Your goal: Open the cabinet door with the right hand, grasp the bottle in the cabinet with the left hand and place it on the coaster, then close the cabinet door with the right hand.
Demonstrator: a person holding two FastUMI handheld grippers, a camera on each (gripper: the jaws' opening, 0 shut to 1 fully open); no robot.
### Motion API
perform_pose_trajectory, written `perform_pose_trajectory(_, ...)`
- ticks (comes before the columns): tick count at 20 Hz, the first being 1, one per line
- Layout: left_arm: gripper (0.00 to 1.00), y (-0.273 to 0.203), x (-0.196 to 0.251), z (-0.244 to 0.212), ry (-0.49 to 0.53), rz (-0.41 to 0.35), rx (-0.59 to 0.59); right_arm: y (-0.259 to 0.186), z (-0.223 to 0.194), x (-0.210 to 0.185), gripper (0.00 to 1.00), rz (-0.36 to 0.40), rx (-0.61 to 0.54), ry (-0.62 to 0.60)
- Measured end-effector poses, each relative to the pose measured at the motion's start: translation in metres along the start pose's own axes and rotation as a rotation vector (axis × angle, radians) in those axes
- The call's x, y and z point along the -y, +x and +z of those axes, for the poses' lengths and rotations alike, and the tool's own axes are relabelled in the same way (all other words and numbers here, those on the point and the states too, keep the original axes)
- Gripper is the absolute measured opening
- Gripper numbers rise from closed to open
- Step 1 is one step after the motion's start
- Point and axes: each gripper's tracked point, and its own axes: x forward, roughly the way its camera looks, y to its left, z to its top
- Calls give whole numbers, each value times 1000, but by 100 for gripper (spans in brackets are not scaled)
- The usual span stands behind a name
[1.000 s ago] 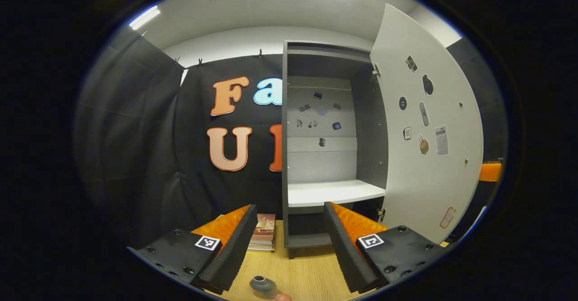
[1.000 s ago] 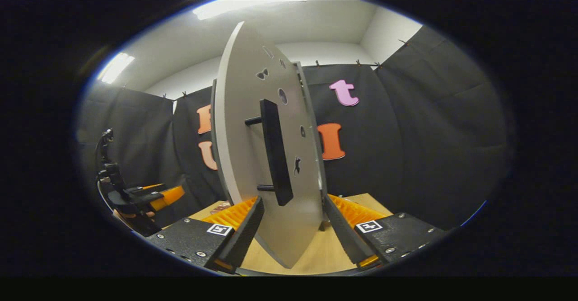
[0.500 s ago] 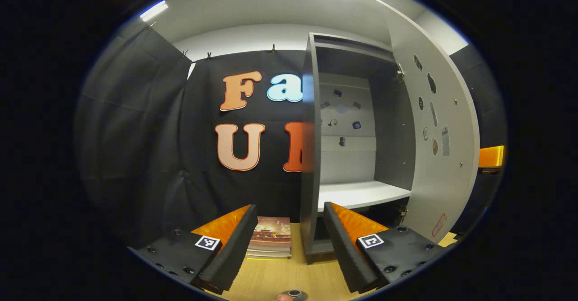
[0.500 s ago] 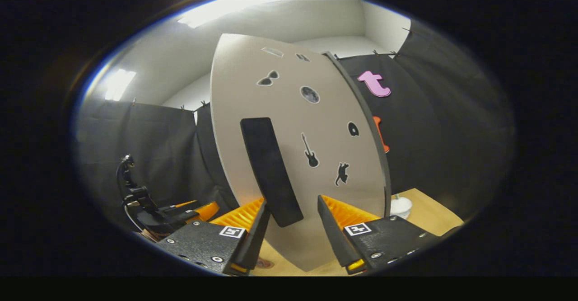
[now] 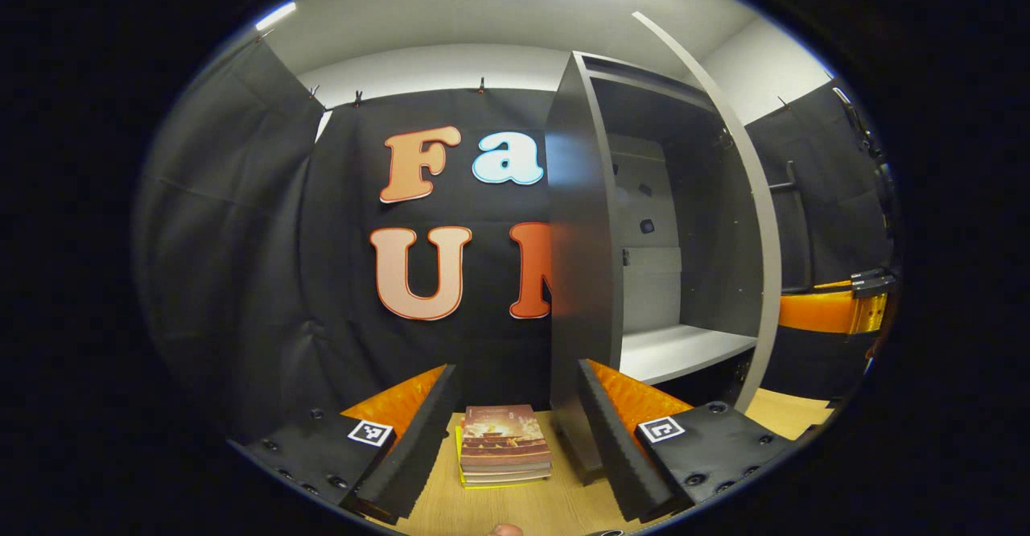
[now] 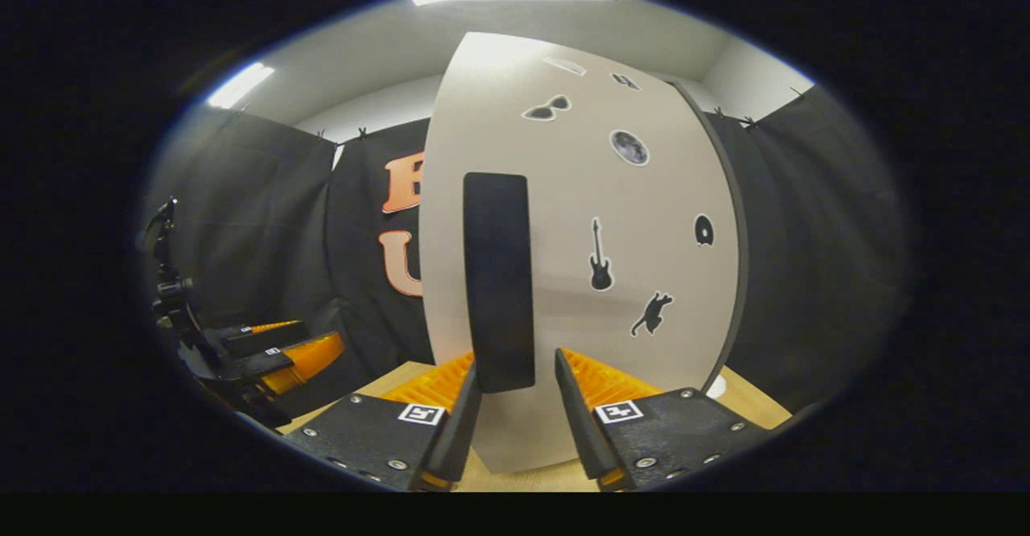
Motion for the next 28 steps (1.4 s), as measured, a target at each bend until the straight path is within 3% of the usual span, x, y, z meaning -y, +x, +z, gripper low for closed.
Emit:
perform_pose_trajectory(2, 95, 3, -9, -1, -11, 11, -5, 10, -1, -1, 36, -8, -3, -20)
perform_pose_trajectory(3, 95, 3, -11, 0, -8, 22, 0, 15, -1, -3, 39, -1, -7, -25)
perform_pose_trajectory(5, 95, 6, -15, -3, -1, 38, -4, 23, -3, -6, 36, 24, -14, -30)
perform_pose_trajectory(9, 95, 12, -21, -5, -3, 72, -10, 43, -6, -6, 39, 79, -9, -8)
perform_pose_trajectory(15, 95, 14, -23, -19, -21, 112, -42, 64, -14, -7, 43, 69, 12, -69)
perform_pose_trajectory(22, 95, 14, -32, -23, -27, 167, -54, 73, -15, -6, 49, 79, 26, -57)
perform_pose_trajectory(28, 95, 9, -39, -25, -36, 196, -59, 83, -17, -15, 68, 100, 24, -76)
